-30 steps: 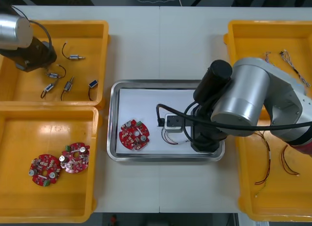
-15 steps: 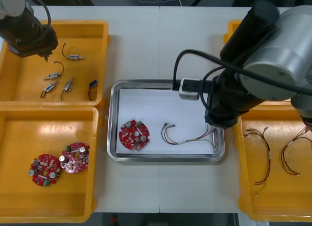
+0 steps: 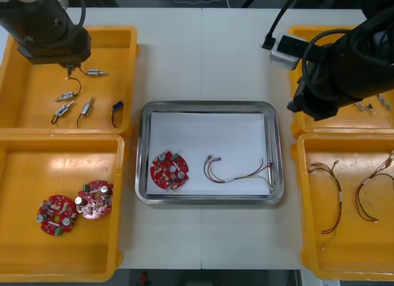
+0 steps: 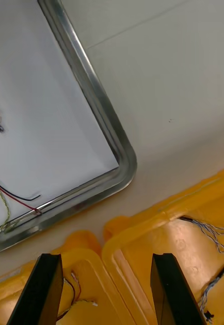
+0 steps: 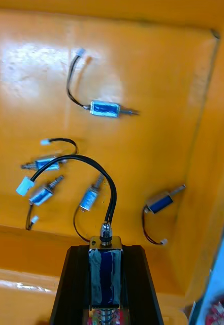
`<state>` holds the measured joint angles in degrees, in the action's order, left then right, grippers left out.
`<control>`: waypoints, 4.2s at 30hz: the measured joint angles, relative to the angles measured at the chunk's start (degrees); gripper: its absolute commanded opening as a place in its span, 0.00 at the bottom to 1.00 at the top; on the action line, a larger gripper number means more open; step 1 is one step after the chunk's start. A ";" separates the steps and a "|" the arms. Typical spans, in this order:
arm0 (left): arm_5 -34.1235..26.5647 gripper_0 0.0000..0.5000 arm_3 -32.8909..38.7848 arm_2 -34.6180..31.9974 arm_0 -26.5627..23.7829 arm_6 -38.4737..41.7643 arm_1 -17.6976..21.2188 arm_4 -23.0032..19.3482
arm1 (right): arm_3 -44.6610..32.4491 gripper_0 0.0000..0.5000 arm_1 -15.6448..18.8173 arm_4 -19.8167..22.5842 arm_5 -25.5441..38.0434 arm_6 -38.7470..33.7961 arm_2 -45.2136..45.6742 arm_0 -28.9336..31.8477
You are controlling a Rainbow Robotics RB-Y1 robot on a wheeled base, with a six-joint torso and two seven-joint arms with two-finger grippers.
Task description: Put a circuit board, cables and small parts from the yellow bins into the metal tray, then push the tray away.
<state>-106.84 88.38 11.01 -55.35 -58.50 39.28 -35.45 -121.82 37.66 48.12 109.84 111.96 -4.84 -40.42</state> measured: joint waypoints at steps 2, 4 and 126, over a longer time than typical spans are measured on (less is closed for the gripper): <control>-1.04 0.00 1.79 0.01 0.00 0.04 -1.67 0.17 | 1.26 1.00 0.37 -0.02 0.00 -0.05 2.10 0.00; -1.57 0.00 3.46 0.05 0.00 0.15 -3.40 0.55 | 3.25 1.00 0.54 -0.04 0.00 -0.07 4.42 0.00; 1.92 1.00 14.40 1.33 7.07 0.41 1.11 -10.61 | 101.47 1.00 5.00 -22.62 -48.02 20.76 19.59 -24.99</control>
<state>-104.92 102.78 12.34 -48.28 -58.08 40.39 -46.06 -20.35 42.66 25.50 61.83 132.72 14.75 -65.41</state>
